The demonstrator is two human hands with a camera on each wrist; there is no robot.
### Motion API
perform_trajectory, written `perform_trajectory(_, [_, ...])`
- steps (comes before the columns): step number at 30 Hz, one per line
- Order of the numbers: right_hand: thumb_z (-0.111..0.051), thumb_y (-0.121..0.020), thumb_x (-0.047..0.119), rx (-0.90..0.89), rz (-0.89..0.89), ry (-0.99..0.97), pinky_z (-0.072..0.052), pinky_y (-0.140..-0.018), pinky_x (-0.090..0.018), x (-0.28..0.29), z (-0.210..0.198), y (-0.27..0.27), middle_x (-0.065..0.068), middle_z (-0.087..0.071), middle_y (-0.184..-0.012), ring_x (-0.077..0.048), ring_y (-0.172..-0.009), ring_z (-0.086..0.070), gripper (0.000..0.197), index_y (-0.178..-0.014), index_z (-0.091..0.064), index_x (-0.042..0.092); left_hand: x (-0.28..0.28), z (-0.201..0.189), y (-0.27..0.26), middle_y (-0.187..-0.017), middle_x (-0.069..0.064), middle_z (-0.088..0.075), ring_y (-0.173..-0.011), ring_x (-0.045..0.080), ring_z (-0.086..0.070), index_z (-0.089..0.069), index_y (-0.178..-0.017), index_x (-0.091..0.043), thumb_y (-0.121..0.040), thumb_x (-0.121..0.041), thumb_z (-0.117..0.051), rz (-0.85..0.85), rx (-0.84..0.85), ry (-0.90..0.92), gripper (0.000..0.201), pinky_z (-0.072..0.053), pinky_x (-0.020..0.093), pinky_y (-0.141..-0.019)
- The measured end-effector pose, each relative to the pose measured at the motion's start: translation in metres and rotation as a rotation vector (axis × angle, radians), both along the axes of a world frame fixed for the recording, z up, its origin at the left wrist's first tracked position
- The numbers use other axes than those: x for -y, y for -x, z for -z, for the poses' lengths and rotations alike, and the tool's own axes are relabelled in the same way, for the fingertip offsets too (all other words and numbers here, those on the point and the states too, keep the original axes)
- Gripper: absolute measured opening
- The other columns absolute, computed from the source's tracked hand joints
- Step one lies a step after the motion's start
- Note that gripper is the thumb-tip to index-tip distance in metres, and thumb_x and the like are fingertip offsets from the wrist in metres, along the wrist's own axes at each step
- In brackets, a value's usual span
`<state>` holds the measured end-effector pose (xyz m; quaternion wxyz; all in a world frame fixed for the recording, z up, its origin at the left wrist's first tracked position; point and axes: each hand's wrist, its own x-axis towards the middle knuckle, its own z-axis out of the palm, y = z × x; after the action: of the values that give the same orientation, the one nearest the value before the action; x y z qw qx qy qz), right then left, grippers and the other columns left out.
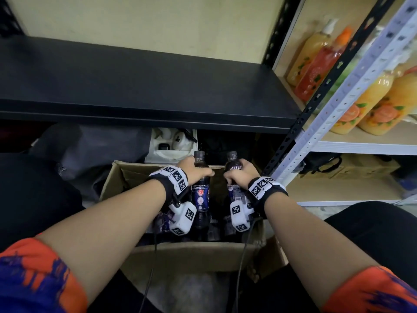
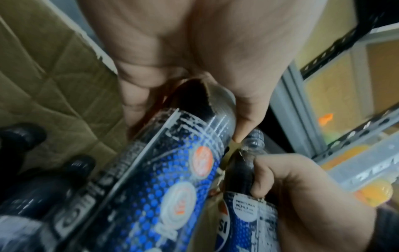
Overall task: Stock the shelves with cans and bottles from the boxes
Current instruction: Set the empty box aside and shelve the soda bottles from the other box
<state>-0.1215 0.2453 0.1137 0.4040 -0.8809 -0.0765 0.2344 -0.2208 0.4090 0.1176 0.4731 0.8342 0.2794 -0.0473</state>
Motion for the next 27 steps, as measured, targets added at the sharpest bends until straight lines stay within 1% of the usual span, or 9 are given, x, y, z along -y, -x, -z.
perform_trajectory(3, [-0.081, -0.069, 0.015, 0.062, 0.014, -0.128, -0.047, -0.065, -0.025, 0.001, -0.019, 0.001, -0.001, -0.067, -0.087, -0.020, -0.082, -0.064, 0.040, -0.105, -0.064, 0.012, -0.009, -0.026, 0.008, -0.093, 0.005, -0.071, -0.097, 0.027, -0.068, -0.068, -0.099, -0.007, -0.080, -0.036, -0.080, 0.007, 0.133, 0.046, 0.037, -0.051, 0.033, -0.080])
perform_trajectory(5, [-0.087, -0.069, 0.025, 0.114, 0.027, -0.220, -0.048, -0.069, -0.025, 0.002, -0.034, 0.005, -0.002, -0.070, -0.091, -0.021, -0.085, -0.066, 0.041, -0.102, -0.065, 0.014, -0.014, -0.040, 0.012, -0.085, 0.003, -0.073, -0.090, 0.023, -0.069, -0.071, -0.090, -0.009, -0.077, -0.036, -0.083, -0.021, 0.215, 0.066, 0.032, -0.051, 0.030, -0.076])
perform_trajectory(8, [-0.089, -0.068, 0.031, 0.201, 0.003, -0.315, -0.052, -0.072, -0.028, 0.002, -0.064, 0.016, -0.002, -0.070, -0.086, -0.018, -0.078, -0.065, 0.038, -0.094, -0.066, 0.014, -0.020, -0.061, 0.020, -0.086, -0.002, -0.075, -0.088, 0.018, -0.070, -0.073, -0.091, -0.018, -0.070, -0.042, -0.086, -0.110, 0.322, 0.120, 0.034, -0.053, 0.029, -0.077])
perform_trajectory(12, [-0.079, -0.066, 0.021, 0.288, -0.019, -0.448, -0.052, -0.081, -0.037, 0.005, -0.109, 0.030, -0.001, -0.073, -0.076, -0.022, -0.078, -0.068, 0.019, -0.080, -0.068, 0.014, -0.026, -0.098, 0.033, -0.094, -0.001, -0.075, -0.091, 0.019, -0.071, -0.070, -0.097, -0.022, -0.056, -0.050, -0.087, -0.153, 0.438, 0.207, 0.052, -0.057, 0.040, -0.090])
perform_trajectory(14, [-0.074, -0.059, 0.017, 0.330, -0.016, -0.534, -0.053, -0.085, -0.042, 0.005, -0.128, 0.037, -0.005, -0.073, -0.076, -0.029, -0.078, -0.069, 0.020, -0.077, -0.067, 0.012, -0.028, -0.116, 0.039, -0.096, 0.002, -0.074, -0.091, 0.022, -0.071, -0.067, -0.098, -0.020, -0.060, -0.043, -0.086, -0.169, 0.515, 0.231, 0.048, -0.057, 0.045, -0.091])
perform_trajectory(16, [-0.073, -0.061, 0.007, 0.362, -0.028, -0.618, -0.052, -0.080, -0.041, 0.004, -0.150, 0.044, -0.007, -0.069, -0.074, -0.023, -0.072, -0.066, 0.020, -0.080, -0.066, 0.010, -0.030, -0.135, 0.045, -0.094, 0.004, -0.073, -0.089, 0.023, -0.070, -0.065, -0.097, -0.018, -0.069, -0.030, -0.087, -0.175, 0.596, 0.230, 0.038, -0.056, 0.047, -0.092])
perform_trajectory(18, [-0.071, -0.062, 0.001, 0.369, -0.021, -0.710, -0.051, -0.076, -0.039, 0.002, -0.173, 0.047, -0.009, -0.068, -0.074, -0.022, -0.071, -0.065, 0.019, -0.079, -0.067, 0.010, -0.032, -0.155, 0.049, -0.088, 0.001, -0.072, -0.086, 0.023, -0.070, -0.065, -0.091, -0.018, -0.067, -0.024, -0.087, -0.181, 0.661, 0.231, 0.033, -0.056, 0.046, -0.092])
perform_trajectory(20, [-0.071, -0.059, 0.004, 0.383, 0.005, -0.794, -0.051, -0.075, -0.041, -0.001, -0.195, 0.046, -0.012, -0.066, -0.077, -0.026, -0.073, -0.063, 0.020, -0.078, -0.067, 0.011, -0.036, -0.177, 0.051, -0.082, -0.001, -0.072, -0.083, 0.023, -0.070, -0.065, -0.086, -0.019, -0.064, -0.021, -0.087, -0.174, 0.727, 0.240, 0.032, -0.057, 0.046, -0.090])
perform_trajectory(27, [-0.073, -0.060, 0.005, 0.414, -0.036, -0.978, -0.054, -0.073, -0.042, -0.015, -0.251, 0.020, -0.014, -0.064, -0.083, -0.029, -0.077, -0.063, 0.025, -0.084, -0.066, 0.006, -0.042, -0.244, 0.026, -0.081, 0.001, -0.070, -0.079, 0.020, -0.067, -0.066, -0.085, -0.015, -0.074, -0.008, -0.083, -0.082, 0.908, 0.245, 0.022, -0.056, 0.040, -0.083])
